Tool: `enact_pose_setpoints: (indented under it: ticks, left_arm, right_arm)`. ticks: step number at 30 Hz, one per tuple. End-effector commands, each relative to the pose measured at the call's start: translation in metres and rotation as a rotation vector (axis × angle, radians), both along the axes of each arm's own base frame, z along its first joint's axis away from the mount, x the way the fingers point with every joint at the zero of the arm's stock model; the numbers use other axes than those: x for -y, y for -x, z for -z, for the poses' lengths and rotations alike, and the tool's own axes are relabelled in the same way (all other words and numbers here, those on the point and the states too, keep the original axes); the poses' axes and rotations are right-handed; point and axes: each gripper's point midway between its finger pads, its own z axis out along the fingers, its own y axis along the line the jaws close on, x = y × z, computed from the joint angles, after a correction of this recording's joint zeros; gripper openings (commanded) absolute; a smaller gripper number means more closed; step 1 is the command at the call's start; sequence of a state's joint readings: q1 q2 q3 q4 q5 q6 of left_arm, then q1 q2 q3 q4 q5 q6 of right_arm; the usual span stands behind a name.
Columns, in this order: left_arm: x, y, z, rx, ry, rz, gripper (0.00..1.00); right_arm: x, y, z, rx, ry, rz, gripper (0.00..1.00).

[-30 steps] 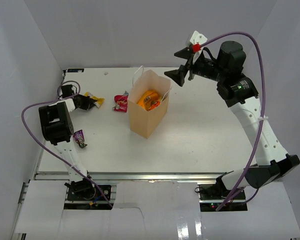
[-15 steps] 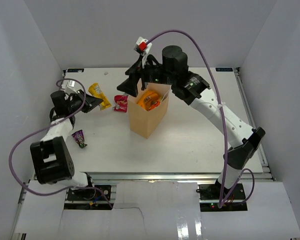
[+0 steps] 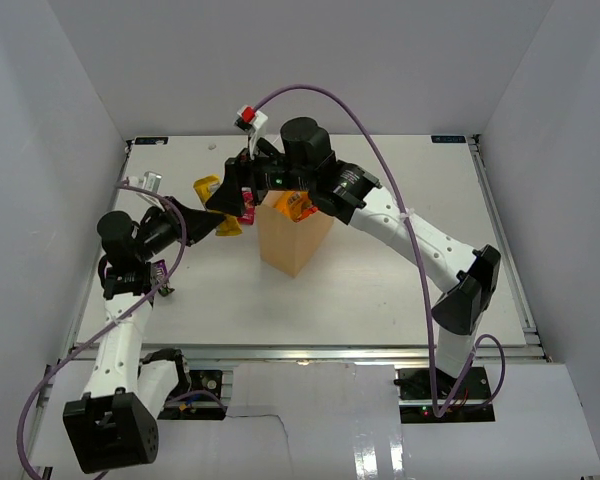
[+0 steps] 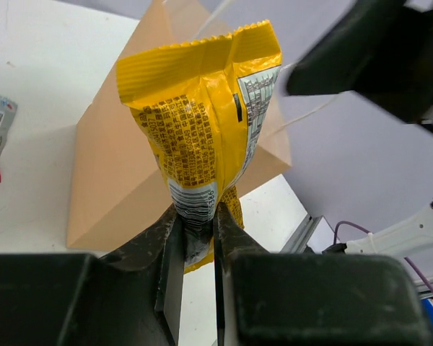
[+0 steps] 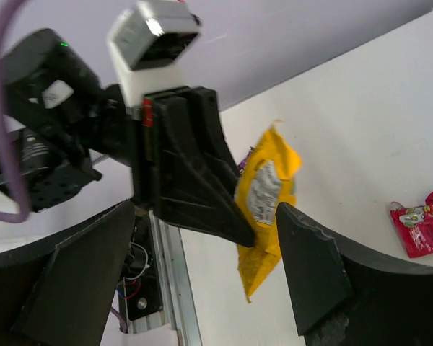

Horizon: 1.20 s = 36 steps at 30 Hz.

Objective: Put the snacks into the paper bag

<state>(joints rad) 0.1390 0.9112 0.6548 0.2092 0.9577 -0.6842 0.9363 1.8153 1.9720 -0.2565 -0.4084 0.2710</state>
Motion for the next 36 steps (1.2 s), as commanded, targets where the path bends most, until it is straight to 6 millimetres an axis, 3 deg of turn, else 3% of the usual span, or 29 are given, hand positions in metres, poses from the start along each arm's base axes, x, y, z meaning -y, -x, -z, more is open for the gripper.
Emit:
enact_pose_setpoints:
  ticks: [1, 9, 11, 19, 23, 26, 28, 30, 31, 34, 35, 36]
  left_arm:
    - [0.007, 0.020, -0.022, 0.069, 0.014, 0.025, 0.06]
    - [0.014, 0.040, -0.028, 0.068, 0.049, 0.052, 0.06]
    - [0.015, 0.045, -0.031, 0.077, 0.052, 0.061, 0.07]
    - [0.016, 0.050, -0.032, 0.071, 0.069, 0.056, 0.15]
    - [0.015, 0.049, -0.037, 0.074, 0.077, 0.042, 0.28]
    - [0.013, 0.047, -0.041, 0.078, 0.085, 0.025, 0.41]
    - [0.012, 0.046, -0.043, 0.080, 0.090, 0.004, 0.55]
    - [0.011, 0.047, -0.045, 0.089, 0.086, -0.005, 0.61]
    - [0.011, 0.048, -0.046, 0.096, 0.082, -0.010, 0.69]
    - [0.011, 0.051, -0.047, 0.110, 0.061, -0.009, 0.72]
    - [0.010, 0.051, -0.048, 0.114, 0.053, -0.015, 0.84]
    - [0.008, 0.050, -0.046, 0.110, 0.028, -0.029, 0.87]
  right_arm:
    - [-0.004, -0.001, 0.005, -0.012, -0.009, 0.017, 0.84]
    - [-0.009, 0.003, 0.015, -0.025, -0.001, 0.008, 0.82]
    - [-0.011, 0.003, 0.020, -0.040, 0.004, 0.008, 0.78]
    - [-0.016, 0.015, 0.016, -0.059, -0.034, -0.067, 0.38]
    - [-0.014, 0.020, 0.012, -0.042, -0.045, -0.091, 0.28]
    - [-0.011, 0.022, 0.003, -0.005, -0.062, -0.104, 0.17]
    - [-0.007, 0.020, -0.006, 0.019, -0.080, -0.111, 0.10]
    - [-0.002, 0.015, -0.016, 0.052, -0.097, -0.113, 0.08]
    - [0.000, 0.013, -0.023, 0.071, -0.111, -0.115, 0.08]
    - [0.015, 0.001, -0.044, 0.126, -0.148, -0.094, 0.08]
    - [0.018, -0.003, -0.048, 0.134, -0.153, -0.086, 0.08]
    - [0.025, -0.012, -0.053, 0.154, -0.159, -0.064, 0.08]
